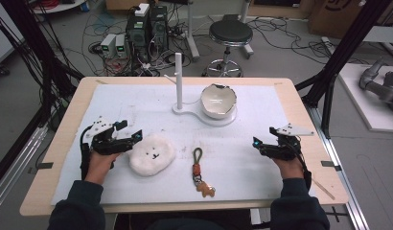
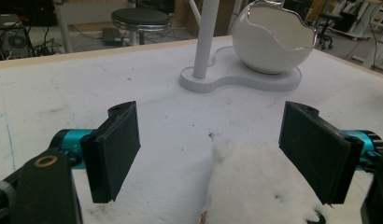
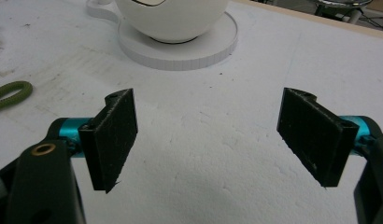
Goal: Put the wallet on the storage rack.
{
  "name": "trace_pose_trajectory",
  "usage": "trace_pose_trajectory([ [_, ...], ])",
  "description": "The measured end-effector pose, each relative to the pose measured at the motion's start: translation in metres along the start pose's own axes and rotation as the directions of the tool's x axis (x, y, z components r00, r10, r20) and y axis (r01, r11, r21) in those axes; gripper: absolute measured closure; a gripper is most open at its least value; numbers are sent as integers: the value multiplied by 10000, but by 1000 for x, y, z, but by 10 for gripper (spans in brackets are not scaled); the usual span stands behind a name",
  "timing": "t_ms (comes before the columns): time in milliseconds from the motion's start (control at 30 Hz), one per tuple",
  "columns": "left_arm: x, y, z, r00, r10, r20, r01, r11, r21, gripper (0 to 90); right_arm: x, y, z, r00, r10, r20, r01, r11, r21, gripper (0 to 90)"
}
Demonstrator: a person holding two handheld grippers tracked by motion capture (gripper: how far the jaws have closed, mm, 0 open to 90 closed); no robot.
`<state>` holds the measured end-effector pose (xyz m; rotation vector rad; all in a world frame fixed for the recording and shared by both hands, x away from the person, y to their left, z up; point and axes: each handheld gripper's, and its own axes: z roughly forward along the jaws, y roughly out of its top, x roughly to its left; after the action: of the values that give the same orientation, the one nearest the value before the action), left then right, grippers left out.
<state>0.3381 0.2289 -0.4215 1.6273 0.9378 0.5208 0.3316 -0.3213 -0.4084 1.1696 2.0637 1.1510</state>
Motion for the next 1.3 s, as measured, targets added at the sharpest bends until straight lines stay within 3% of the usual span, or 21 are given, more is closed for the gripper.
trace_pose_trajectory([
  [167,-1,-1,2,10000,36,55,-37,9998,184,203,0,0,0,10000,-9,-22,9,10000,-16,205],
  [367,-3,-4,9,9999,123,121,-132,9965,829,231,-3,-1,1,9999,140,-95,-141,9999,-53,205],
  [567,-6,-9,16,9998,170,122,-189,9851,1710,235,-4,-2,2,9996,239,-148,-239,9997,3,205],
  [700,-7,-12,19,9998,89,204,-133,9730,2302,235,-1,-2,2,9998,107,-161,-107,9999,17,205],
  [733,-6,-14,20,9999,51,160,-91,9659,2587,235,1,-1,2,9998,14,-181,-13,10000,8,205],
  [767,-6,-14,20,9999,51,160,-91,9659,2587,235,1,-1,2,9998,14,-181,-13,10000,8,205],
  [833,-6,-15,21,9996,144,-247,-62,9520,3060,235,3,-1,2,9998,-10,-206,12,10000,62,205],
  [867,-6,-16,21,9994,155,-315,-48,9492,3148,234,4,-1,2,9997,-111,-225,113,9999,52,205],
  [967,-6,-17,22,9999,109,-70,-78,9389,3442,236,7,0,3,9994,-202,-269,205,9997,113,205],
  [1033,-7,-20,24,9992,34,408,-186,9246,3804,307,9,0,4,9991,-264,-322,270,9995,180,205],
  [1067,-7,-20,24,9980,-11,629,-237,9194,3927,453,11,1,5,9990,-281,-359,289,9993,219,205],
  [1100,-8,-20,24,9965,-161,823,-173,9205,3904,453,11,1,5,9990,-281,-359,289,9993,219,205],
  [1133,-8,-20,24,9962,-140,860,-214,9173,3977,557,13,1,6,9987,-303,-399,313,9992,243,205],
  [1200,-9,-18,23,9956,-291,892,-83,9198,3923,609,13,1,6,9986,-321,-429,333,9991,273,206],
  [1233,-9,-17,21,9955,-220,920,-148,9244,3811,748,14,2,8,9983,-356,-464,371,9988,320,205],
  [1300,-9,-15,19,9936,-342,1072,-71,9318,3630,768,15,2,9,9982,-352,-489,369,9988,333,206],
])
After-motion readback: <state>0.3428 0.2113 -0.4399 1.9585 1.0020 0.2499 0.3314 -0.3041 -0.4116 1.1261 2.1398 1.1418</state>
